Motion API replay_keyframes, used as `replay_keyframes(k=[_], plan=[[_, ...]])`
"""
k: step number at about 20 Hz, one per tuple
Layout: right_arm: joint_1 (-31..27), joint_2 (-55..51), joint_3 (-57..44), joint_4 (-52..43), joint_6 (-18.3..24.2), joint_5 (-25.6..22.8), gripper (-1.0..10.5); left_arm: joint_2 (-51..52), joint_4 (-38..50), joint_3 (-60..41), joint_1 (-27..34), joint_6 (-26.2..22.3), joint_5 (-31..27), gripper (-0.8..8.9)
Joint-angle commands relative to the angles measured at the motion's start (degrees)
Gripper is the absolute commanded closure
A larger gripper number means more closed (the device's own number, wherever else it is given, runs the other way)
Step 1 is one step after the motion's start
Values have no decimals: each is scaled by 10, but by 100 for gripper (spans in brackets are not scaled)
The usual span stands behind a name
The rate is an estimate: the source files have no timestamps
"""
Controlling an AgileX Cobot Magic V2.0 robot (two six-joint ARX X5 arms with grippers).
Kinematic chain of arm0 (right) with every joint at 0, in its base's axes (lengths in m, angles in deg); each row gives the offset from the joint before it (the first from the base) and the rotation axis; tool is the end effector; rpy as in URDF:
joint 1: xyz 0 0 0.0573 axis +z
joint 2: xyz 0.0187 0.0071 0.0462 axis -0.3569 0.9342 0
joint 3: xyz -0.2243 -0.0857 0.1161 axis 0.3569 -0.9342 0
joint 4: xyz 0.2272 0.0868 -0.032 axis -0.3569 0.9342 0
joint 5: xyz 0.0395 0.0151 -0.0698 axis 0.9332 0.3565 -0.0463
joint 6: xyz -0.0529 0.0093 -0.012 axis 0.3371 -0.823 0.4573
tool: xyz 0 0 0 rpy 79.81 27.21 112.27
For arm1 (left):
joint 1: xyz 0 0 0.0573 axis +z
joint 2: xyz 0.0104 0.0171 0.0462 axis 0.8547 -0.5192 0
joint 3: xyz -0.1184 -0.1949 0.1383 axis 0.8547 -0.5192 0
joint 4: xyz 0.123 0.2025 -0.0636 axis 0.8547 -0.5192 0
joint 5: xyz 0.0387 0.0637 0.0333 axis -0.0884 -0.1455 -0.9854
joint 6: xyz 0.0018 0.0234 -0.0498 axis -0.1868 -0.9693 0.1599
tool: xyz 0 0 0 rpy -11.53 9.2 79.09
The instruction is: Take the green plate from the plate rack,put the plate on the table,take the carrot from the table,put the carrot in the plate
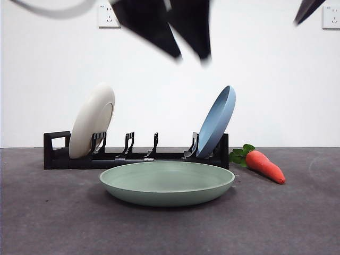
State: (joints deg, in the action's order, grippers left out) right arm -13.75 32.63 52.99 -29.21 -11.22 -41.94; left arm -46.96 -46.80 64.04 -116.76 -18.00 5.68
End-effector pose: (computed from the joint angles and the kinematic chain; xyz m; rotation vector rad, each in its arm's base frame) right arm 0.1873 0.0346 0.3193 0.0585 0.7455 0.4775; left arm 0.1579 -0.2386 0.3111 0.4671 0.5510 -0.7469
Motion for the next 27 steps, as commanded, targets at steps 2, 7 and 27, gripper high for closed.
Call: replay_keyframes(k=[2, 7, 27], plan=[[2, 102, 1, -87, -6, -18, 352, 105, -19, -2, -2, 90, 14, 522], [2, 253, 1, -237, -6, -40, 352, 223, -52, -2, -2, 122, 13, 522], [31, 487, 4, -501, 10, -137, 659, 262, -100, -2, -13, 155, 41, 522]])
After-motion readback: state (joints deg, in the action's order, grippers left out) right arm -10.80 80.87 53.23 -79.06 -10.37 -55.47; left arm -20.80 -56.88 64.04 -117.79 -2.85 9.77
